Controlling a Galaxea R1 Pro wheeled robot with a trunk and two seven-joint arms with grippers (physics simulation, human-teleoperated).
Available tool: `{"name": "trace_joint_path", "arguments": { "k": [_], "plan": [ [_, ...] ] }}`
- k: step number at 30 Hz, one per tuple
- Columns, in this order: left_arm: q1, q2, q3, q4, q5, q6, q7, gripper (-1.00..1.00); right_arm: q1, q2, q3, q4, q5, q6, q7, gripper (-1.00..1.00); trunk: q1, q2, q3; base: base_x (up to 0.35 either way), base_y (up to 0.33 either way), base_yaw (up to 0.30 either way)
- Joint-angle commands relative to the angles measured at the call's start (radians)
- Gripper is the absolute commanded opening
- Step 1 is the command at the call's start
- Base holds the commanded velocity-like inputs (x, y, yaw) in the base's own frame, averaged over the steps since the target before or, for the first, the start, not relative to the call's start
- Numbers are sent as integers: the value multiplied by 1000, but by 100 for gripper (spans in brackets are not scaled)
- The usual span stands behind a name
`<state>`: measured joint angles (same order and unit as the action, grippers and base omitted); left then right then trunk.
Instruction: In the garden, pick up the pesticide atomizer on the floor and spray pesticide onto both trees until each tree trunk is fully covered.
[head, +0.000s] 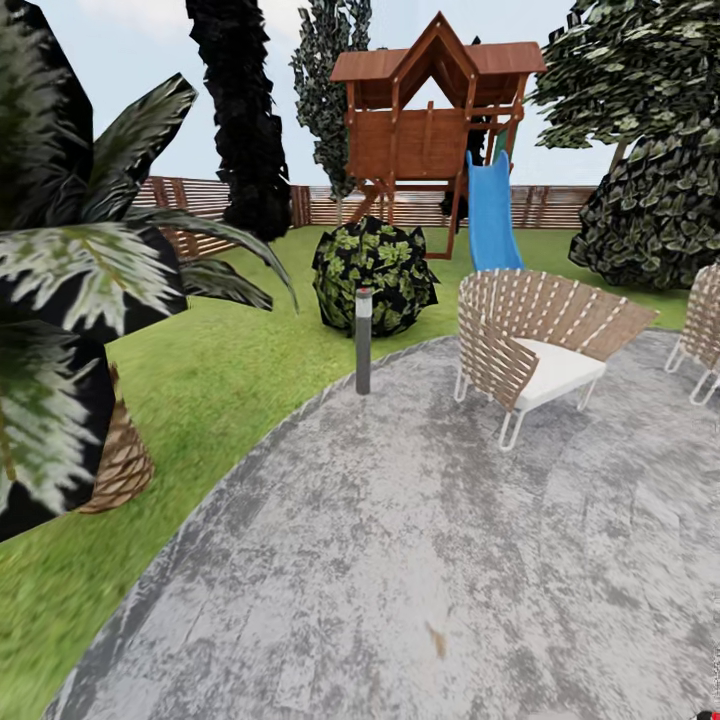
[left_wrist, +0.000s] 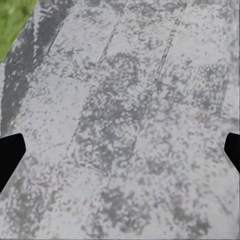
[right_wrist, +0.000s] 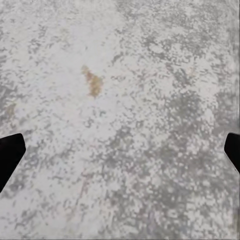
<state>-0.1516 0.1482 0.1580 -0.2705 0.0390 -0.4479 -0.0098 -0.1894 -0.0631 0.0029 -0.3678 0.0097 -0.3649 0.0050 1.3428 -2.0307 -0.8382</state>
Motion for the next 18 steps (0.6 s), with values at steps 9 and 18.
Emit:
{"name": "trace_joint_path", "arguments": {
  "k": [9,18],
  "plan": [
    [0,1,0,1,4,-3,-1,100,-1,0,0,1,1,-3,1,100,0,0,-1,282,1,-287],
    [0,0,0,1,2,-3,-1,100,-1,0,0,1,0,-3,1,100,0,0,-1,31,0,-287]
  ]
}}
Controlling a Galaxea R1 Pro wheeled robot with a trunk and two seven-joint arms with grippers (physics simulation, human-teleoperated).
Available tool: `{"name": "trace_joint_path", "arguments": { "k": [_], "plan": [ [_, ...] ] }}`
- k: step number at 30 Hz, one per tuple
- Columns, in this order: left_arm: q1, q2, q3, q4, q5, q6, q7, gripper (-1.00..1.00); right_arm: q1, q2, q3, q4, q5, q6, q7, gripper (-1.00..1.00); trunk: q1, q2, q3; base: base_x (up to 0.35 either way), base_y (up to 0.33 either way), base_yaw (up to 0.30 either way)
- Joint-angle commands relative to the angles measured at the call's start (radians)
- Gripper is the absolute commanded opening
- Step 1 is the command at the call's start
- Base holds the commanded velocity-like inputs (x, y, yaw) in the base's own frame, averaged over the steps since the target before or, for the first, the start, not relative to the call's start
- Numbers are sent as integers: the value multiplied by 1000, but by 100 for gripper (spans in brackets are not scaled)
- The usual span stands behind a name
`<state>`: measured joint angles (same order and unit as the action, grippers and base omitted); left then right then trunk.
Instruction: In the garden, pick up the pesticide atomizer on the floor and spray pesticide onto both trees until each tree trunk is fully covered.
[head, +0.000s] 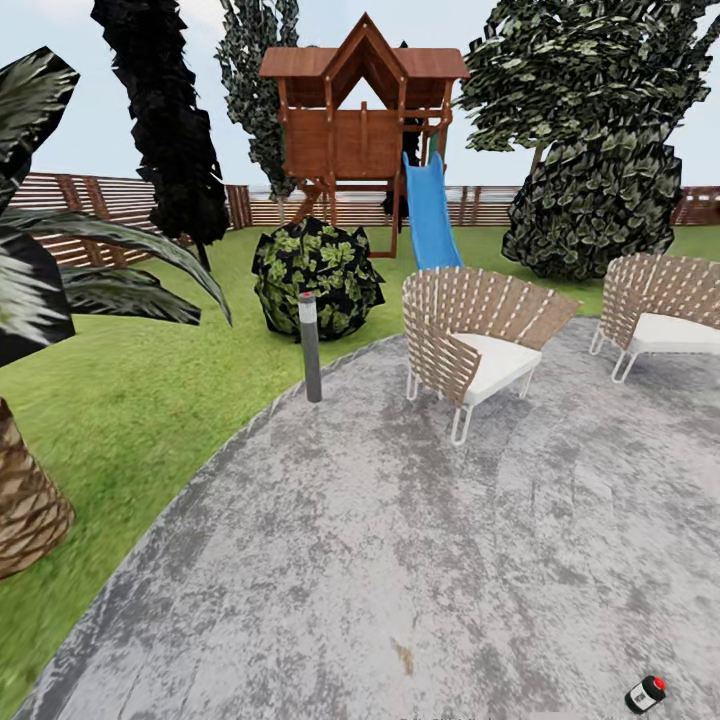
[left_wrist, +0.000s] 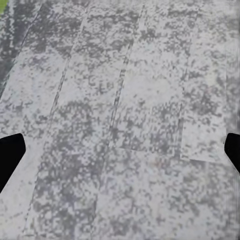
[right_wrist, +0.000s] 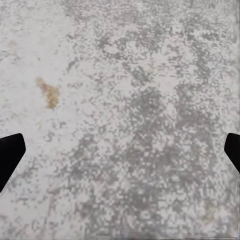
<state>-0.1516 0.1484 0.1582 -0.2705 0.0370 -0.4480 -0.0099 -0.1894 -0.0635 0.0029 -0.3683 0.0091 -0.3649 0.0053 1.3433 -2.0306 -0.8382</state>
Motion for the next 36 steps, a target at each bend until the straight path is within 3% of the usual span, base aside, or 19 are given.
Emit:
{"name": "trace_joint_path", "arguments": {
  "k": [1,14,36],
  "plan": [
    [0,0,0,0,4,-3,-1,100,-1,0,0,1,1,-3,0,100,0,0,-1,1,0,-287],
    [0,1,0,0,11,-3,-1,100,-1,0,0,1,1,-3,1,100,0,0,-1,24,16,-287],
    [0,0,1,0,11,-3,-1,100,-1,0,0,2,1,-3,0,100,0,0,-1,202,256,-287]
  ]
}}
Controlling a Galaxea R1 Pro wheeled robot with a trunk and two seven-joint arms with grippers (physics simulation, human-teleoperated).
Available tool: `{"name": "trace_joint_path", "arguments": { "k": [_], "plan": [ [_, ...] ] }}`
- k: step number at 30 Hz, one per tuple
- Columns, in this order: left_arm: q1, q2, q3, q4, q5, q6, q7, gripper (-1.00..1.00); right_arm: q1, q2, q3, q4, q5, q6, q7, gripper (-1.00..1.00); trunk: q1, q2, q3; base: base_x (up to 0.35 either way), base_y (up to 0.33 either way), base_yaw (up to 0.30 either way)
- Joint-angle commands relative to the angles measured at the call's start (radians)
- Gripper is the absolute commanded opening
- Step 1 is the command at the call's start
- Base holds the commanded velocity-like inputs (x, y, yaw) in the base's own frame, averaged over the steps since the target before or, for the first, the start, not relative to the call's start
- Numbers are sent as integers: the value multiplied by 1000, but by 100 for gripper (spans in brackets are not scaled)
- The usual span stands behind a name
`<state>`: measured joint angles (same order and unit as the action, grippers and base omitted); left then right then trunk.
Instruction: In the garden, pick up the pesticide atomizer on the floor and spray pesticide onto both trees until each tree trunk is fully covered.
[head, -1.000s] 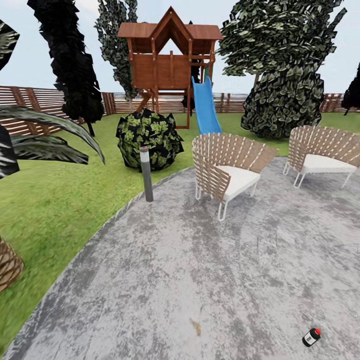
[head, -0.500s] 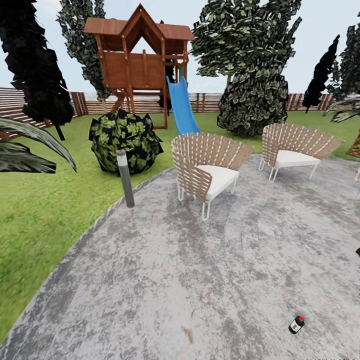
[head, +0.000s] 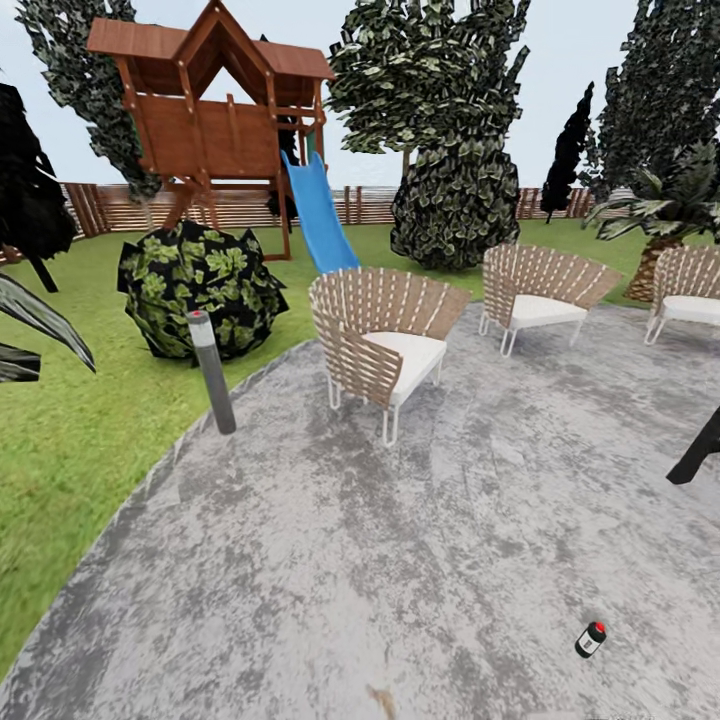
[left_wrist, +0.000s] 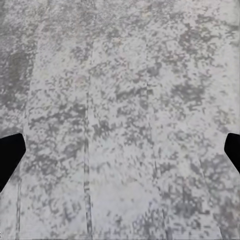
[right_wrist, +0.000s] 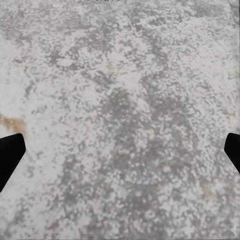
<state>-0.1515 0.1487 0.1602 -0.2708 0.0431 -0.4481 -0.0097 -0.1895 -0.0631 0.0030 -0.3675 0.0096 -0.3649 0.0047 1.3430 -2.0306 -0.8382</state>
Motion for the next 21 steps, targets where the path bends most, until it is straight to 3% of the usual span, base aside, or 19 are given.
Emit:
{"name": "trace_joint_path", "arguments": {
  "k": [1,12,21],
  "plan": [
    [0,0,-1,1,4,-3,-1,100,-1,0,0,1,1,-3,0,100,0,0,-1,173,298,-287],
    [0,0,-1,1,4,-3,-1,100,-1,0,0,1,1,-3,0,100,0,0,-1,171,288,-287],
    [0,0,-1,1,3,-3,-2,100,-1,0,0,0,1,-3,1,100,0,0,-1,25,35,-287]
  ]
}}
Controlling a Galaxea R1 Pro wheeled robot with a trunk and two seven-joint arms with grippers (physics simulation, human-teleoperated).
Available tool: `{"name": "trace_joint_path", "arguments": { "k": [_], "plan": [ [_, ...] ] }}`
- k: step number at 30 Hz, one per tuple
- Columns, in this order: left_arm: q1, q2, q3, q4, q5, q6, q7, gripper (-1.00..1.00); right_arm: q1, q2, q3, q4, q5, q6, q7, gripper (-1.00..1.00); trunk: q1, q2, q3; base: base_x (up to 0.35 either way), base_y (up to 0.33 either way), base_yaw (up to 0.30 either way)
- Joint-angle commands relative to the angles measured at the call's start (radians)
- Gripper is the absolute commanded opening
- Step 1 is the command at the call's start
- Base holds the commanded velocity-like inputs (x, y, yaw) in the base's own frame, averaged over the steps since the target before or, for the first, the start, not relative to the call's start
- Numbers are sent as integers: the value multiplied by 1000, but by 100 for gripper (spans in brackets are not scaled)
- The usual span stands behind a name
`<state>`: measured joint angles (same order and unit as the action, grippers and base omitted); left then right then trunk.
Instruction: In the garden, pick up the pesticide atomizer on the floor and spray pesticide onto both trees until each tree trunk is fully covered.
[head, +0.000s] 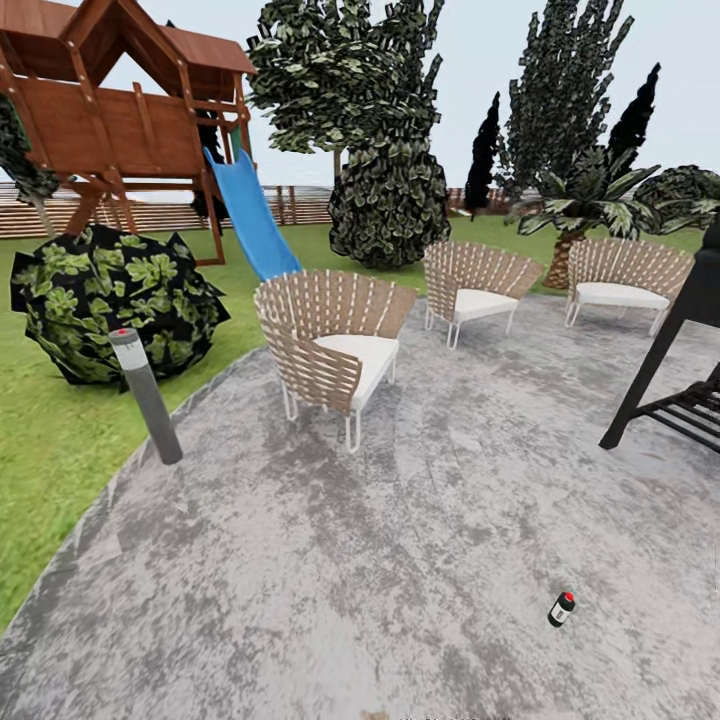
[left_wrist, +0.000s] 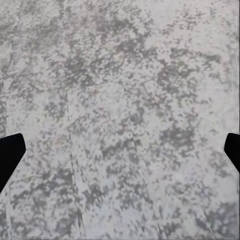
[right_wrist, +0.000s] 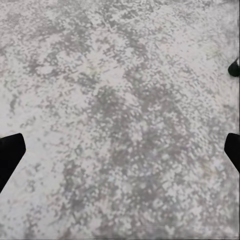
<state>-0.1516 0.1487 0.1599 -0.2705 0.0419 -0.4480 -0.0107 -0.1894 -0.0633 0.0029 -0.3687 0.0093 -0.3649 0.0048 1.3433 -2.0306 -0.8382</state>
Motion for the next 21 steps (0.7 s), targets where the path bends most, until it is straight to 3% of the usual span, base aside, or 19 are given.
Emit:
{"name": "trace_joint_path", "arguments": {
  "k": [1,21],
  "plan": [
    [0,0,0,0,4,-3,-1,100,-1,0,0,1,1,-3,0,100,0,0,-1,2,2,-287],
    [0,2,0,0,6,-3,0,100,-1,0,1,2,1,-3,1,100,0,0,-1,0,0,-287]
  ]
}}
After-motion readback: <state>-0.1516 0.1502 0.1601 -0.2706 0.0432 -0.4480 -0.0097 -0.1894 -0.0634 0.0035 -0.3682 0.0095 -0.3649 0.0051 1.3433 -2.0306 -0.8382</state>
